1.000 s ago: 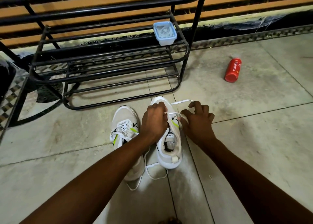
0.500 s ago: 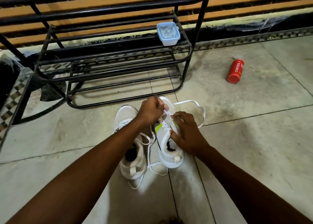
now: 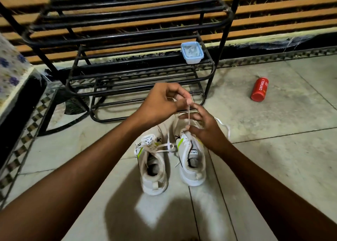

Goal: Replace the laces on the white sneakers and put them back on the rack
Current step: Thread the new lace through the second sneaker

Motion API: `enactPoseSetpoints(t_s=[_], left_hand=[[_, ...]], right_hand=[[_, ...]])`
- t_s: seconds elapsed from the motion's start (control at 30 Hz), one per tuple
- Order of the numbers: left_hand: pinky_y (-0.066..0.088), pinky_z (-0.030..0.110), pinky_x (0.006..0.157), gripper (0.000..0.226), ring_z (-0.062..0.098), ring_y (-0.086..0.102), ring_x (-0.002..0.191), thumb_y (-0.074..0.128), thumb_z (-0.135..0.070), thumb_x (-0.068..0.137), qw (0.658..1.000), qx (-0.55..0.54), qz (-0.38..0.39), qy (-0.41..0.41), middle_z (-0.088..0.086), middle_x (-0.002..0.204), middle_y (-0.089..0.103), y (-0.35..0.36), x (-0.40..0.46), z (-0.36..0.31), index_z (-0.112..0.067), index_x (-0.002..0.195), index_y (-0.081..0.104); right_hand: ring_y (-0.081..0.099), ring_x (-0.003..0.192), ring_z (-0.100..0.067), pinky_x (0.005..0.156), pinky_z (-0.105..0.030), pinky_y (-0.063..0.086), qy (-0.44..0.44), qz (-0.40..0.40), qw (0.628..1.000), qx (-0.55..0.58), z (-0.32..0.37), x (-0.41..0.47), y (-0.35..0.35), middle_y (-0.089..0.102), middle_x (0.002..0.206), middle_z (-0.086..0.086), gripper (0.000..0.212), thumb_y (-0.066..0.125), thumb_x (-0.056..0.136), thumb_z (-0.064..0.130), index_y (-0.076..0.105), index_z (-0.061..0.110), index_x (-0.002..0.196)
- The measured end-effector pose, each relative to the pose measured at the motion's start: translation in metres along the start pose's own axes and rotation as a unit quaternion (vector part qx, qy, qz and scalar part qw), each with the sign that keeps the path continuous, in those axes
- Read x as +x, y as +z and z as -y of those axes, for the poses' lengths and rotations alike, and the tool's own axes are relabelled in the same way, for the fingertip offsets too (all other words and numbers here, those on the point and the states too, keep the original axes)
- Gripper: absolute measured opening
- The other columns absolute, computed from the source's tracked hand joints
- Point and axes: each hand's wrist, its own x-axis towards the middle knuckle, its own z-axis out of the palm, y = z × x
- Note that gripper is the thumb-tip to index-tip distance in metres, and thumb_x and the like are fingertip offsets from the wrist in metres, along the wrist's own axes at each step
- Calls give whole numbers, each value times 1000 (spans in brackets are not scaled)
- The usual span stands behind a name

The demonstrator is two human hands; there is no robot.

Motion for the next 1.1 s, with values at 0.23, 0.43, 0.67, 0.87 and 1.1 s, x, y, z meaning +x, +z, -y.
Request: enactPoseSetpoints(t_s=[0.23, 0.43, 0.67, 0.87, 1.1], left_hand=[[39, 10, 54, 14, -5, 53, 50, 71, -5, 95, 996, 35, -2, -84, -1, 65, 69, -47, -4, 28, 3, 85, 76], [54, 29, 72, 16, 6, 67, 70, 74, -15, 94, 977, 143, 25, -156, 4, 76, 77, -88, -17, 111, -12, 80, 80], [57, 36, 79, 16, 20, 70, 86, 69, -35, 95, 928, 291, -73, -221, 0, 85, 76, -76, -31, 177, -26, 86, 77], [42, 25, 72, 11, 17, 63, 79, 73, -12, 93, 951, 279, -90, -100, -6, 78, 66, -30, -12, 132, -15, 95, 83], [59, 29, 79, 23, 3, 69, 82, 72, -6, 88, 970, 222, -92, -18, -13, 86, 74, 27, 8, 74, -26, 99, 78]], right_hand=[[59, 57, -18, 62, -24, 48, 16, -104, 991, 84, 57, 41, -21, 63, 66, -15, 3, 73, 88, -2, 70, -3, 88], [58, 59, -15, 63, -30, 41, 117, -188, 966, 134, 33, 53, -51, 61, 63, -5, 13, 64, 96, 10, 65, 14, 83], [55, 51, -15, 58, -29, 43, 177, -306, 927, 129, -12, 57, -62, 58, 65, -9, 11, 65, 93, 4, 64, 7, 82], [61, 96, -20, 83, -31, 46, 130, -257, 938, -191, -37, 44, -53, 65, 105, -3, 51, 72, 70, -1, 64, 21, 115], [63, 113, -2, 100, -14, 44, -67, -4, 988, -142, -15, 52, -15, 68, 122, 6, 64, 80, 72, -7, 62, 12, 130]])
